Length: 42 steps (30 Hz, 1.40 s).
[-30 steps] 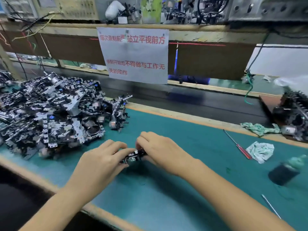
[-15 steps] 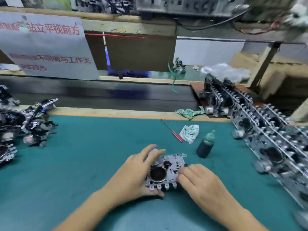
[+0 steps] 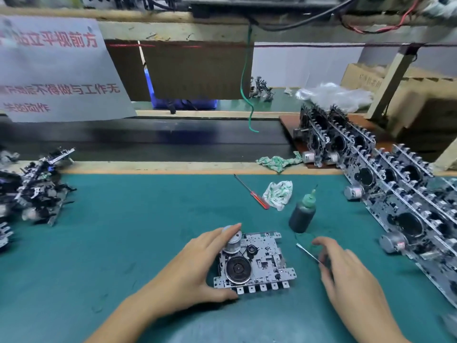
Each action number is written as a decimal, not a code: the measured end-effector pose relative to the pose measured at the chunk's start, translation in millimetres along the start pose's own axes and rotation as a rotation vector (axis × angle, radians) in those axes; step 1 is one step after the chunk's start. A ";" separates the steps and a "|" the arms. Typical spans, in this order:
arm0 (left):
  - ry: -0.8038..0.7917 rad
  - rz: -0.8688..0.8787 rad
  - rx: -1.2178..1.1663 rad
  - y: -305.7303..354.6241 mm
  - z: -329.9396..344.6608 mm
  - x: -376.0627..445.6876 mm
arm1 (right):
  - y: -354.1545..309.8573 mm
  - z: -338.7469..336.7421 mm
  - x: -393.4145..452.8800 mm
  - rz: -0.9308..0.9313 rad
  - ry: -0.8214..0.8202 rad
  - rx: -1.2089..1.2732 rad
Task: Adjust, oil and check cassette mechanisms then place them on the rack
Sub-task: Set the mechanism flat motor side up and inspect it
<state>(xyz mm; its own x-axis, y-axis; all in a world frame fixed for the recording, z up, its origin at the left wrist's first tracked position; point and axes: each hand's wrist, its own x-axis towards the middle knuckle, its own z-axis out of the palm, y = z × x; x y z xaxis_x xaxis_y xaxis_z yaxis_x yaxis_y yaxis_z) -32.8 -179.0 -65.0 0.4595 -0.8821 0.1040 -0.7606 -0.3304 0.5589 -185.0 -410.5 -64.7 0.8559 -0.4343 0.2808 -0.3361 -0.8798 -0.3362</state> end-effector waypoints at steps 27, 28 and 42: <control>-0.147 -0.029 0.068 15.9 -2.9 30.5 | -7.2 30.6 78.7 0.361 0.006 0.682; -0.138 -0.050 0.048 17.1 -5.0 32.4 | -8.1 29.4 78.3 0.355 0.019 0.708; 0.354 -0.570 -1.430 50.3 11.1 87.0 | -10.7 -22.5 80.8 0.422 0.265 1.938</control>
<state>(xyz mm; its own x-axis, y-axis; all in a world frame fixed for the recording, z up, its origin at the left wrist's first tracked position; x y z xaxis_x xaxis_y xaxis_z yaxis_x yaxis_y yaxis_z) -36.2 -276.1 -37.0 0.7579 -0.5699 -0.3175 0.4924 0.1804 0.8515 -121.1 -440.5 -18.2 0.7213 -0.6923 -0.0216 0.4850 0.5271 -0.6978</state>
